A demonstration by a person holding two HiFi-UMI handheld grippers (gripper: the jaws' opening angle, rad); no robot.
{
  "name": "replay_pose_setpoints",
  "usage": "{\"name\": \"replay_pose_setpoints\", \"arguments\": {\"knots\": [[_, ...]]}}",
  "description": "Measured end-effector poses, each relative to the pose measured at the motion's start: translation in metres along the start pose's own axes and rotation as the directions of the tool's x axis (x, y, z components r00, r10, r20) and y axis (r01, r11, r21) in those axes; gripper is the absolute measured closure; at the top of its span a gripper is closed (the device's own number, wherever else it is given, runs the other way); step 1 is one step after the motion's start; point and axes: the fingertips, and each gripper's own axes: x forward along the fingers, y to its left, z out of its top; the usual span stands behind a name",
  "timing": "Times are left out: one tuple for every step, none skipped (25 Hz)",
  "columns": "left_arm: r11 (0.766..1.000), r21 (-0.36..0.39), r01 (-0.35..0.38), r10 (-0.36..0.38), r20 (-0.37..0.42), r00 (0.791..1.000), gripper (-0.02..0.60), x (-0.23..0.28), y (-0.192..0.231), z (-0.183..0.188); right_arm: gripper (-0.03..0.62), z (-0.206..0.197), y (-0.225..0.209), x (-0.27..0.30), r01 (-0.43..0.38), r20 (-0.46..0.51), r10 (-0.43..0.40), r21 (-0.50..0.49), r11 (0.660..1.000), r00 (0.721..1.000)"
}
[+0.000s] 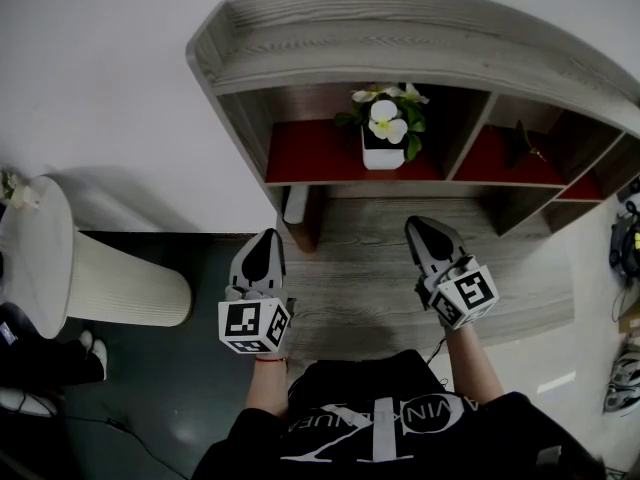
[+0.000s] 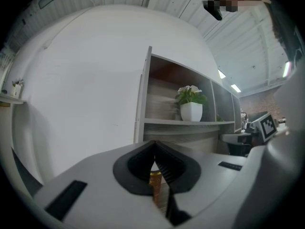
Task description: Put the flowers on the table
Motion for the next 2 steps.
{"name": "replay_pose_setpoints", "arguments": {"knots": [[1.0,-0.001,0.0,0.0,-0.001,1.0,0.578,0.0006,0.0,-0.0001,0.585,-0.0017,-0.0014,-0.0002,0.005,-0.01,-0.005,-0.004,1.0,1.0],[1.0,-0.003,-0.001,0.001,-0.002,1.0,0.578,0.0012,-0.0001,-0.0003,0.585,-0.0032,-0.0026,-0.0004,0.009,-0.019,-0.009,-0.008,1.0,1.0]]}}
